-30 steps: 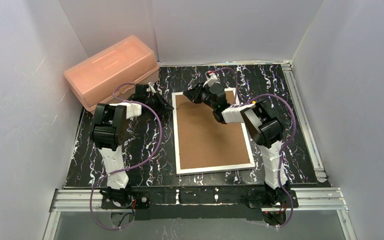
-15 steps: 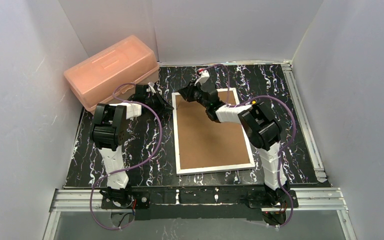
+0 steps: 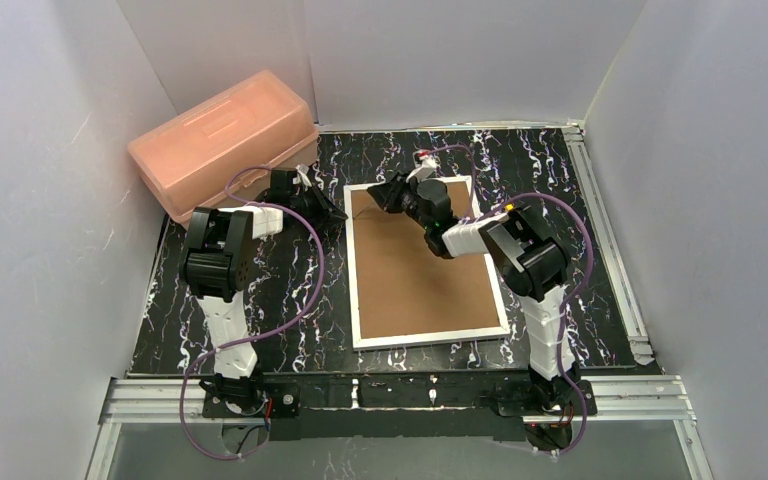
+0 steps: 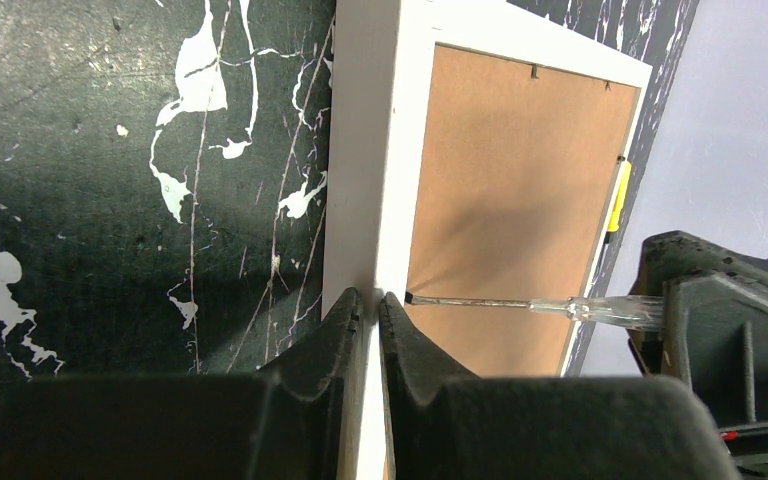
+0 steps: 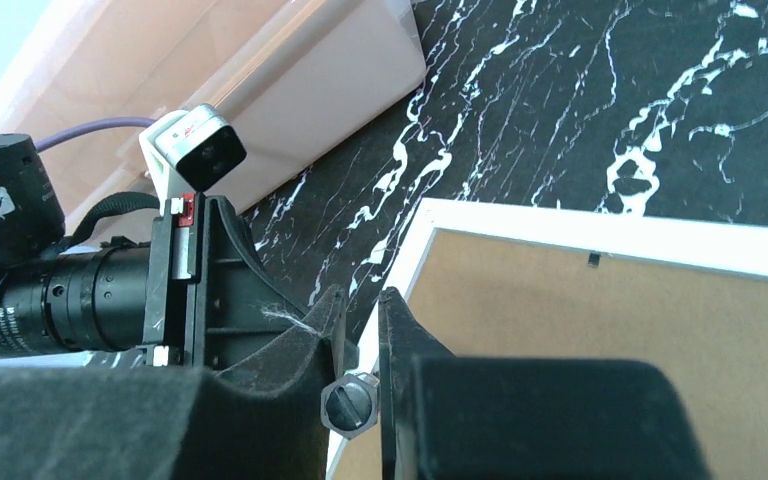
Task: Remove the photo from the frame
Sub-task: Release the photo frame item from the photo frame.
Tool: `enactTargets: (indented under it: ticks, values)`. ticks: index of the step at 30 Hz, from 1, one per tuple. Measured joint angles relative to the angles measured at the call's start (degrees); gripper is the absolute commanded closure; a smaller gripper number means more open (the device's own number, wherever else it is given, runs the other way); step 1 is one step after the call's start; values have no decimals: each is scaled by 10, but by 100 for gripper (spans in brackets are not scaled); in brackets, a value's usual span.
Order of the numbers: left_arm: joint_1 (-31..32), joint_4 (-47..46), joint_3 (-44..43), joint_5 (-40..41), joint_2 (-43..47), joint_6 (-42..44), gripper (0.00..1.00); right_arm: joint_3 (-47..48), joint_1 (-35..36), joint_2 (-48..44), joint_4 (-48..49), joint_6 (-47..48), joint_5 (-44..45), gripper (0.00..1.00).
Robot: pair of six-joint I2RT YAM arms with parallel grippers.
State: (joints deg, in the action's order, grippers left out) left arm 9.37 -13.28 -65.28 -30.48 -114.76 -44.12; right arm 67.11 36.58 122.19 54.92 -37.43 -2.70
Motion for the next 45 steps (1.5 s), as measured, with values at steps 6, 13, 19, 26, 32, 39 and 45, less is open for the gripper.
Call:
enactTargets:
  ticks: [6, 13, 19, 26, 32, 39, 45]
  values:
    - [0, 0, 0, 0, 0, 0, 94, -32, -7, 0, 39, -39, -10, 99]
    - [0, 0, 0, 0, 0, 0, 94, -30, -9, 2, 40, -49, -13, 99]
    - [0, 0, 0, 0, 0, 0, 93, 1, -4, 2, 0, -23, -12, 99]
    - [0, 0, 1, 0, 1, 0, 94, 57, 22, 2, -66, 50, 18, 99]
    - [-6, 2, 5, 0, 4, 1, 94, 81, 43, 3, -94, 89, 42, 99]
    - [-10, 5, 11, 5, 11, 2, 94, 104, 62, 6, -121, 121, 60, 99]
    - [-10, 5, 11, 5, 11, 4, 94, 109, 64, 8, -125, 124, 64, 99]
